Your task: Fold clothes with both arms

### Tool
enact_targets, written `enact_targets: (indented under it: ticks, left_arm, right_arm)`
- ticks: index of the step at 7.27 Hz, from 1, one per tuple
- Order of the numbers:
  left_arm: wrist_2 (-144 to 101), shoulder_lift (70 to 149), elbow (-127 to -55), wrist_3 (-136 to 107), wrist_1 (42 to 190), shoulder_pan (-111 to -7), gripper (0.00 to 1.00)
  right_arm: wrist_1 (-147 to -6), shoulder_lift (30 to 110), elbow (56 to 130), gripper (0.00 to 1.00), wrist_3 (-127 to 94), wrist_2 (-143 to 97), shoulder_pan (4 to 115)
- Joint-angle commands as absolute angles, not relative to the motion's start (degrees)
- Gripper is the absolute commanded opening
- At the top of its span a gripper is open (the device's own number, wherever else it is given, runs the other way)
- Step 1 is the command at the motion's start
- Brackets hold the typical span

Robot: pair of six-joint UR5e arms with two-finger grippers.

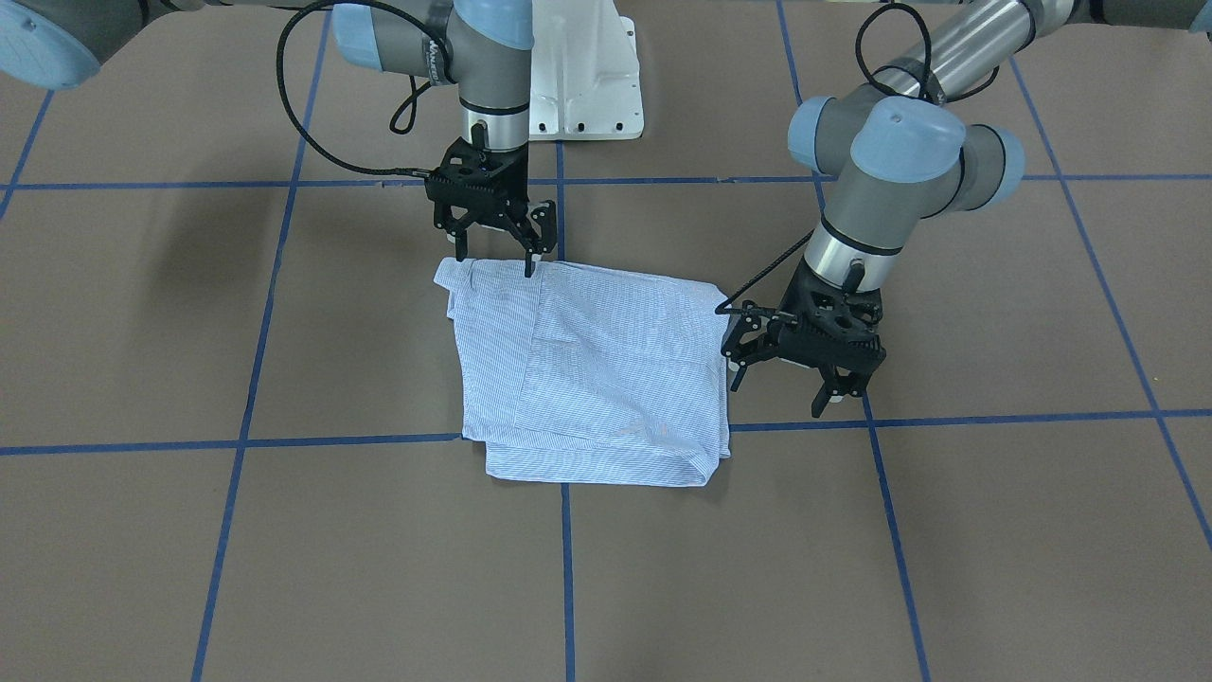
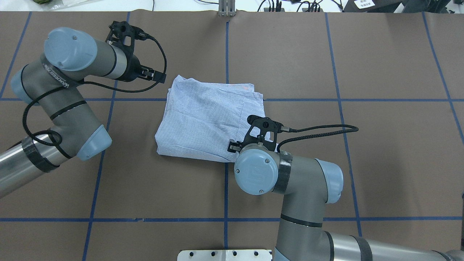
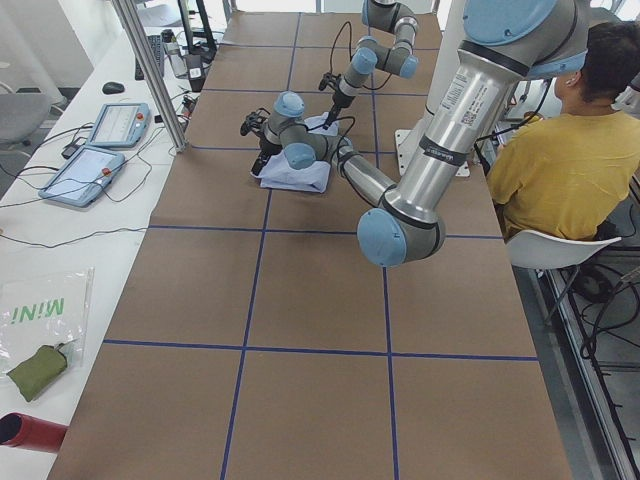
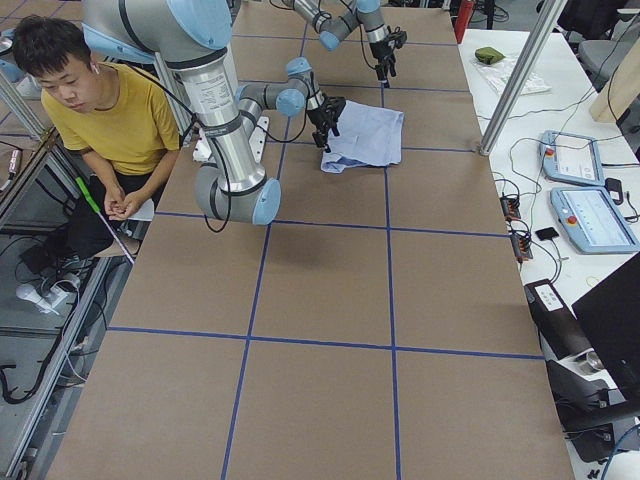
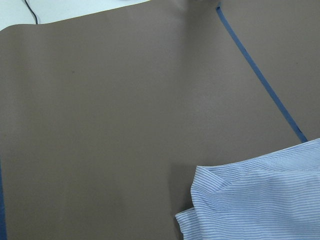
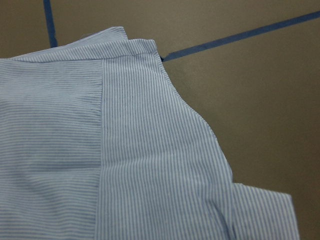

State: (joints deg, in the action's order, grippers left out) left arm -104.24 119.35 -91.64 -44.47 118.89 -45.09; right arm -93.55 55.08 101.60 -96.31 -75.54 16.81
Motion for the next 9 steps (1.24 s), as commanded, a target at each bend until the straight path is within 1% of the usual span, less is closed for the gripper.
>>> enact_targets:
  ticks: [1, 2, 4, 5, 6, 8, 9]
  left_arm:
    - [-104.2, 119.3, -91.7, -44.5, 118.9, -45.1, 1.0]
    - [-104.2, 119.3, -91.7, -44.5, 118.9, -45.1, 1.0]
    - [-104.2, 119.3, -92.0, -44.5, 118.9, -45.1, 1.0]
    - [-104.2, 119.3, -92.0, -44.5, 118.9, -45.1, 1.0]
    - [-104.2, 119.3, -91.9, -44.5, 118.9, -45.1, 1.0]
    - [-104.2, 119.1, -92.6, -44.6, 118.8, -45.1, 1.0]
    - [-104.3, 116.0, -95.7, -44.6, 118.8, -45.1, 1.0]
  right_arm:
    - [-88.0, 55.5, 97.5, 1.0, -95.6, -71.7, 17.7]
    - [-86.3, 55.5, 96.3, 1.0, -94.8, -71.7, 18.1]
    - [-81.8, 58.4, 95.5, 1.0, -95.1, -71.6, 17.4]
    - [-80.6, 58.4, 96.2, 1.0, -95.1, -71.5, 17.3]
    - [-81.7, 57.9, 98.6, 1.0, -94.9, -72.3, 17.6]
    - [-94.1, 57.4, 107.0, 1.0, -92.0, -84.9, 24.1]
    - [-98.3, 57.3, 110.4, 1.0, -84.9, -89.0, 27.7]
